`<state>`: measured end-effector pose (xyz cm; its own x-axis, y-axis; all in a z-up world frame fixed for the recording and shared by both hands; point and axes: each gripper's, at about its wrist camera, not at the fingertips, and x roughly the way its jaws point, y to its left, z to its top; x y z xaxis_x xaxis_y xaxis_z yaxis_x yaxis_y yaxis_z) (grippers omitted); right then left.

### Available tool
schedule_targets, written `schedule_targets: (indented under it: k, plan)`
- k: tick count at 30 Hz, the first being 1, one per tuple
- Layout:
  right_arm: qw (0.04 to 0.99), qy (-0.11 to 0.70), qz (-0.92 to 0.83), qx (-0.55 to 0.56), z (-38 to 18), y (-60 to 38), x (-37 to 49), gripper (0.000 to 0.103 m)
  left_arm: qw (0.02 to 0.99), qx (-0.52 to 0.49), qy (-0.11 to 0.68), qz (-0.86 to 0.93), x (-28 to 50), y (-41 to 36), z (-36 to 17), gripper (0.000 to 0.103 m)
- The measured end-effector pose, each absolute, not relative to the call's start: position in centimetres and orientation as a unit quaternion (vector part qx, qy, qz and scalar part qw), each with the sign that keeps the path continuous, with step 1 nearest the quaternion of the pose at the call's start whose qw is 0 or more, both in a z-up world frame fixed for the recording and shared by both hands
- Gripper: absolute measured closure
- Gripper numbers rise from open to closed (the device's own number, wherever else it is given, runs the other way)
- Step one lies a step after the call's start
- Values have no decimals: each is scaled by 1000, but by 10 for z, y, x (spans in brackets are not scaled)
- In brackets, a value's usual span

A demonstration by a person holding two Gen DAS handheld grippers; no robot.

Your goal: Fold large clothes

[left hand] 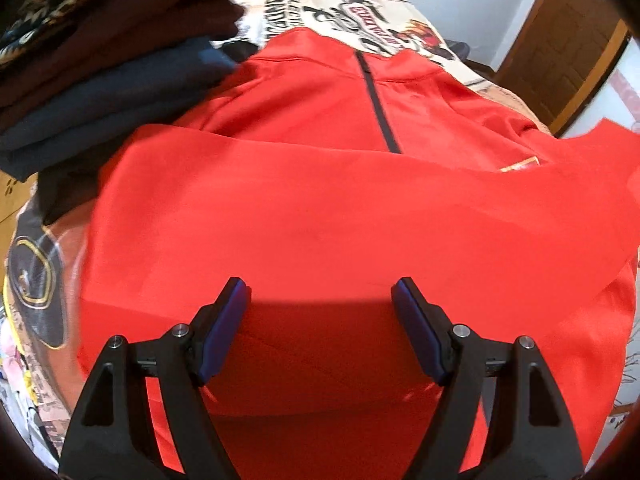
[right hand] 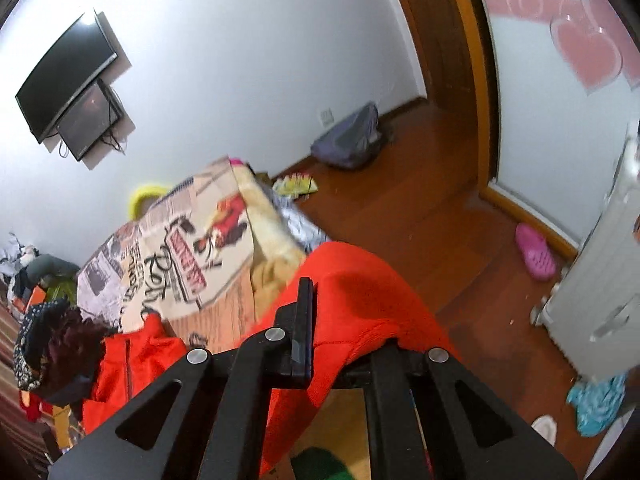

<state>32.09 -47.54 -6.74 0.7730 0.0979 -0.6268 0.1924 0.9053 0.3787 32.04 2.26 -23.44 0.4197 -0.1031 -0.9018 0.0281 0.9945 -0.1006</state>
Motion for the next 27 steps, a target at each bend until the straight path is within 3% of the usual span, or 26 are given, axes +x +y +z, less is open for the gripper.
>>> schedule_targets:
  k: [8, 17, 23, 27]
  plan:
    - [930, 310, 37, 195, -32, -427, 306, 100, 837, 0, 545, -49, 322, -4, -247, 26]
    - [925, 318, 147, 148, -1, -330, 298, 99, 848, -37, 526, -48, 312, 21, -224, 26]
    - [903, 365, 205, 94, -25, -248, 301, 99, 866, -52, 496, -32, 291, 52, -194, 26]
    - [870, 434, 230, 51, -77, -202, 297, 99, 869, -54, 491, -23, 278, 66, -189, 26]
